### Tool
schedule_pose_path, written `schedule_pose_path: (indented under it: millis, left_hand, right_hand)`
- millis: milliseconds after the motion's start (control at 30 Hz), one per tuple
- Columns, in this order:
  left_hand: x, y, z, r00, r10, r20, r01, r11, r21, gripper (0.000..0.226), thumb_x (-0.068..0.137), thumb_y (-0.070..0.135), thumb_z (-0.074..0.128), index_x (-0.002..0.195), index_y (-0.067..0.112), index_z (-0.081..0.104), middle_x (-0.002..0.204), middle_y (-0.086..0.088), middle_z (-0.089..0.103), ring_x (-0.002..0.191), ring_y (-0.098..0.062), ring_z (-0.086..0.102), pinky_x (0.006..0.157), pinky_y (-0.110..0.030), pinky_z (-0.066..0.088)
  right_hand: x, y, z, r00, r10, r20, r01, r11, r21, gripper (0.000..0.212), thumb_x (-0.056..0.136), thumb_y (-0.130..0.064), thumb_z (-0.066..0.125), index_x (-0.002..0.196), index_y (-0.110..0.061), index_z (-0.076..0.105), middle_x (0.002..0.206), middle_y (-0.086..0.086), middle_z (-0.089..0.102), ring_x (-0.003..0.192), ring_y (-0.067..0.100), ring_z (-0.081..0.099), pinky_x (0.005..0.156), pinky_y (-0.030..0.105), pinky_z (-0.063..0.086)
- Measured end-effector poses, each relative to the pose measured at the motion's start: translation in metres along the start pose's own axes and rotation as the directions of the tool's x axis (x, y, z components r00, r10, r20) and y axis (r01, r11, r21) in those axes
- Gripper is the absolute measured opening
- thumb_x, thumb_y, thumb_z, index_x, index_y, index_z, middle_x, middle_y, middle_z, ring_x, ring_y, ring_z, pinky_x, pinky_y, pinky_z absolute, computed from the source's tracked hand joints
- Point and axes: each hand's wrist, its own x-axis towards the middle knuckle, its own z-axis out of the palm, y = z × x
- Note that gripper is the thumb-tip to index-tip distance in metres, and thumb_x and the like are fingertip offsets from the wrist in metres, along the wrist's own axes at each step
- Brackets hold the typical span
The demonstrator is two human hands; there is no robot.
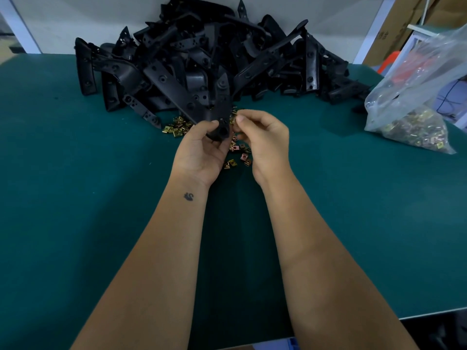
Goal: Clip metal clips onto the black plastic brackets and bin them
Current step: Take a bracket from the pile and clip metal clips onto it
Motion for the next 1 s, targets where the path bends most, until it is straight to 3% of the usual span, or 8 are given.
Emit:
schedule_pose_path:
  millis: [133,233,333,467,800,1000]
  left_hand:
    - [-0.0003,0.0002,0.0012,1.0,-0.008,-0.013,0.008,1.0,-0.029,0.016,0.093,-0.006,0.046,0.093,0.001,0.061,0.09,-0.016,0.065,0.082,-0.024,0.065,0.079,-0.029,0.06]
    - [0.0006,0.0007,0.0007,1.0,-0.001,-0.021,0.0,0.999,-0.054,0.015,0.092,-0.005,0.047,0.094,0.001,0.06,0.092,-0.017,0.064,0.082,-0.025,0.065,0.08,-0.029,0.06]
    - [0.0015,0.0005,-0.0003,1.0,-0.002,-0.025,0.001,0.999,-0.04,0.013,0.092,-0.003,0.047,0.096,0.003,0.059,0.092,-0.016,0.063,0.082,-0.025,0.063,0.082,-0.03,0.058]
    - [0.0017,0.0001,-0.0007,0.999,-0.025,-0.025,0.026,0.999,0.028,0.012,0.093,0.001,0.048,0.098,0.004,0.059,0.096,-0.015,0.063,0.086,-0.024,0.06,0.09,-0.03,0.052]
    - [0.0005,0.0007,-0.0005,0.999,-0.038,0.005,0.037,0.996,0.078,0.013,0.092,0.001,0.049,0.095,0.005,0.061,0.078,-0.008,0.069,0.075,-0.018,0.062,0.073,-0.024,0.053]
    - [-0.0017,0.0012,0.0016,0.999,-0.036,0.004,0.036,0.997,0.066,0.012,0.093,0.0,0.047,0.096,0.005,0.059,0.085,-0.01,0.065,0.076,-0.019,0.06,0.072,-0.024,0.053]
  right_hand:
    - [-0.0012,0.0006,0.0034,1.0,0.018,0.008,-0.018,0.997,0.073,0.017,0.087,0.002,0.069,0.091,-0.014,0.073,0.083,-0.001,0.072,0.076,0.007,0.067,0.071,0.021,0.054]
    - [-0.002,-0.0009,0.0045,0.999,0.039,-0.005,-0.039,0.997,0.067,0.014,0.085,0.003,0.07,0.091,-0.009,0.073,0.081,0.0,0.072,0.077,0.009,0.068,0.08,0.026,0.057]
    - [-0.0028,-0.0018,0.0029,0.998,0.057,-0.01,-0.056,0.998,0.038,0.012,0.085,-0.001,0.072,0.09,-0.011,0.073,0.081,0.0,0.073,0.076,0.01,0.069,0.077,0.033,0.053]
    - [-0.0033,-0.0031,0.0032,0.998,0.063,0.02,-0.064,0.998,0.025,0.012,0.083,-0.002,0.074,0.085,-0.014,0.073,0.081,-0.003,0.072,0.08,0.009,0.066,0.079,0.027,0.054]
    - [-0.0044,-0.0054,0.0048,0.991,0.128,0.045,-0.133,0.985,0.11,0.012,0.085,0.002,0.069,0.084,-0.01,0.068,0.09,0.01,0.068,0.087,0.022,0.062,0.086,0.037,0.05]
    - [-0.004,-0.0063,0.0041,0.986,0.145,0.08,-0.154,0.982,0.11,0.012,0.085,0.002,0.068,0.082,-0.01,0.068,0.085,0.006,0.069,0.08,0.017,0.063,0.08,0.032,0.051]
